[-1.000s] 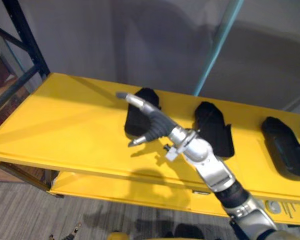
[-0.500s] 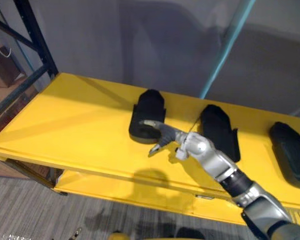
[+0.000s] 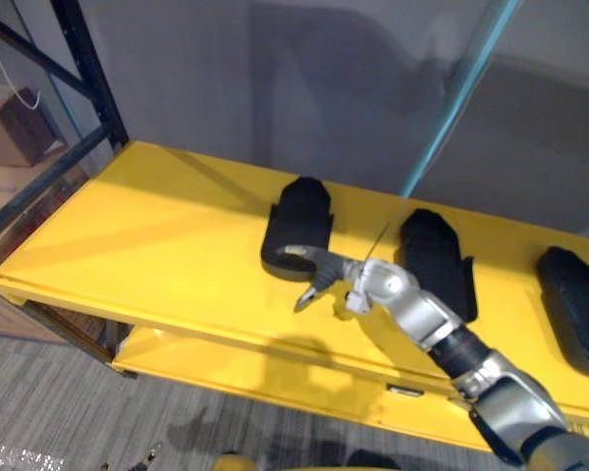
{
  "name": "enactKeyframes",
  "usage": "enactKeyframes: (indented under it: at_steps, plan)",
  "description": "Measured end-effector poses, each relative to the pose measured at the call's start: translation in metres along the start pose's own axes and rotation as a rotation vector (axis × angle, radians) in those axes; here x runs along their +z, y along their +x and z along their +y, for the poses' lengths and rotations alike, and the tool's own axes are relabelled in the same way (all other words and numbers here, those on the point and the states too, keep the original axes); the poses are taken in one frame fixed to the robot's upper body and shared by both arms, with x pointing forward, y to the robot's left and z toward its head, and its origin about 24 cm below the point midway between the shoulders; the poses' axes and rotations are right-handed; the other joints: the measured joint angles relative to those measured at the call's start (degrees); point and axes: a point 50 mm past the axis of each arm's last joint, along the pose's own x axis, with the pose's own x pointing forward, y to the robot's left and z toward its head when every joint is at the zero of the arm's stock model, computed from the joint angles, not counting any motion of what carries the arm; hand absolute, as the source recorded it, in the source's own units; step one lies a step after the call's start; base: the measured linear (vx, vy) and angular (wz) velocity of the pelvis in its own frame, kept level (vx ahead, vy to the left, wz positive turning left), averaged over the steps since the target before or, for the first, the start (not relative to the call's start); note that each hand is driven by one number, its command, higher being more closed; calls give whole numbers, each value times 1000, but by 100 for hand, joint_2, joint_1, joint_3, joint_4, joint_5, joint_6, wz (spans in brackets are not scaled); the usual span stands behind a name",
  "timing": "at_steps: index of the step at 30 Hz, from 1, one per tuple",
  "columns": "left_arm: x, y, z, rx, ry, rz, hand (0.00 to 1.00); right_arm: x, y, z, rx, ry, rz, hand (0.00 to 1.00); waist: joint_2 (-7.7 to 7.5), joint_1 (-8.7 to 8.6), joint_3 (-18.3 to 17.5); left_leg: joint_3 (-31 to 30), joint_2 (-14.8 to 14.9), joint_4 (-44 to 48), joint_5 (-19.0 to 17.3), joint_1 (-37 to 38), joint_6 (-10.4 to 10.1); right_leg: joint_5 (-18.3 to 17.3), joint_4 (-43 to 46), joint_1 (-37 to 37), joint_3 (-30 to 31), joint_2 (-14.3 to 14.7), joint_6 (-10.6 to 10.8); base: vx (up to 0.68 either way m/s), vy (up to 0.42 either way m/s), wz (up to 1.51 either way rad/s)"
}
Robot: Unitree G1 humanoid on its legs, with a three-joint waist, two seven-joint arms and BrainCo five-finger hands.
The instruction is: Walk over and take plastic housings, then place them on the shelf
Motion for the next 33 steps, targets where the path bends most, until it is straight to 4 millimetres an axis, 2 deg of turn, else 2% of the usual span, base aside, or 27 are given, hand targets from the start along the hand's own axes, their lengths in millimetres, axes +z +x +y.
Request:
enactKeyframes:
  at_steps: [6,22,29,33]
  plan:
    - [1,0,-1,-7,20,-10,0,-2,3,6,76,29,29,0,-12,78,-49,-17,-5,1,2,-5,-2,-1,-2,-2,-25,-2,-1,0,1,1]
    - [2,0,-3,-15,32,4,0,-2,7,10,193,39,60,0,-37,92,-196,-71,-7,23,2,-78,-4,0,-36,-13,-66,4,-2,0,1,1]
    - [2,0,-3,-16,34,8,0,-2,7,10,201,38,60,0,-37,92,-199,-70,-6,25,2,-78,-4,0,-36,-11,-65,4,-2,0,0,0]
    - [2,0,-3,-16,34,7,0,-1,8,8,142,30,53,0,-36,91,-199,-67,-6,24,2,-78,-4,0,-37,-13,-64,4,-2,0,0,0]
